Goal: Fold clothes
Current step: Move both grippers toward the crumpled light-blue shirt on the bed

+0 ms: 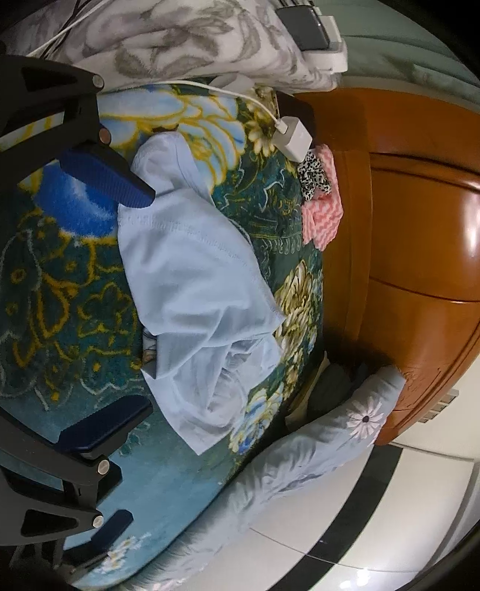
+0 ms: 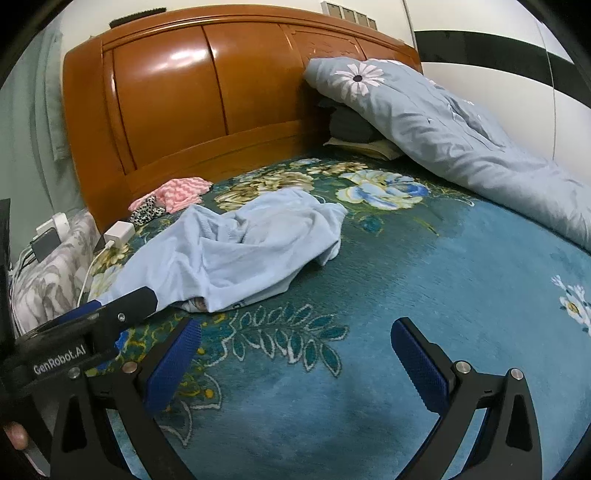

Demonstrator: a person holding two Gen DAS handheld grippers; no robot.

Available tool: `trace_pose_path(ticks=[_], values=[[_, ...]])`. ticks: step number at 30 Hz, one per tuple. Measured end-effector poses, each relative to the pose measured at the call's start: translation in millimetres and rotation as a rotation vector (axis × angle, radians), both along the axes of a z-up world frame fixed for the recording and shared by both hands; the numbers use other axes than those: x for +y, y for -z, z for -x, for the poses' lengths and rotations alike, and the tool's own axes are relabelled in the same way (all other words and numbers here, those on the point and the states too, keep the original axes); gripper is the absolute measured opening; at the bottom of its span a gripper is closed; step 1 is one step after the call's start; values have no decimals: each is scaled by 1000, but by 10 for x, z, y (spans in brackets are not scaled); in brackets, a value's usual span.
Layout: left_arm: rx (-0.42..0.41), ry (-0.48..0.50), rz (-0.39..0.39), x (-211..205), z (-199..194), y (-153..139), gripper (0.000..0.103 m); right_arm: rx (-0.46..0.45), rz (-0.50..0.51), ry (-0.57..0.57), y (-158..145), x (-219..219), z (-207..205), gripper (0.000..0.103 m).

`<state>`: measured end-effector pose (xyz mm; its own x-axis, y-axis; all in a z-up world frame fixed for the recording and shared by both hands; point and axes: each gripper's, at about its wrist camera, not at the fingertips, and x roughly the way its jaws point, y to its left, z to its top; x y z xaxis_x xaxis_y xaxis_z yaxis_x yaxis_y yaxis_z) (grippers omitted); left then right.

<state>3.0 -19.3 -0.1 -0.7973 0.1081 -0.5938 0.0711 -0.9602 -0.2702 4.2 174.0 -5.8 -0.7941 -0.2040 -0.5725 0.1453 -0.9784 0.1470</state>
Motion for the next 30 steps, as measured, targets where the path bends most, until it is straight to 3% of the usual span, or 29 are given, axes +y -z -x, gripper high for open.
trace_pose_path(ticks=[3,9,16,21,24,30], values=[[14,8,-60,-21,-13,-28,103,5,6,10,10,8,3,103],[-10,5,-58,-62,51,-26,103,-16,33,42,52,61,50,103],[-14,10,-110,-175,99,-43,103,-96,78,128,179,208,119,103],[-36,-12,-188,-365,106,-47,103,-144,85,129,190,169,176,103],[-42,-39,-236,-531,111,-4,103,-199,138,133,179,186,346,103],[-64,-47,-389,-804,127,116,103,-319,128,116,178,60,987,103]])
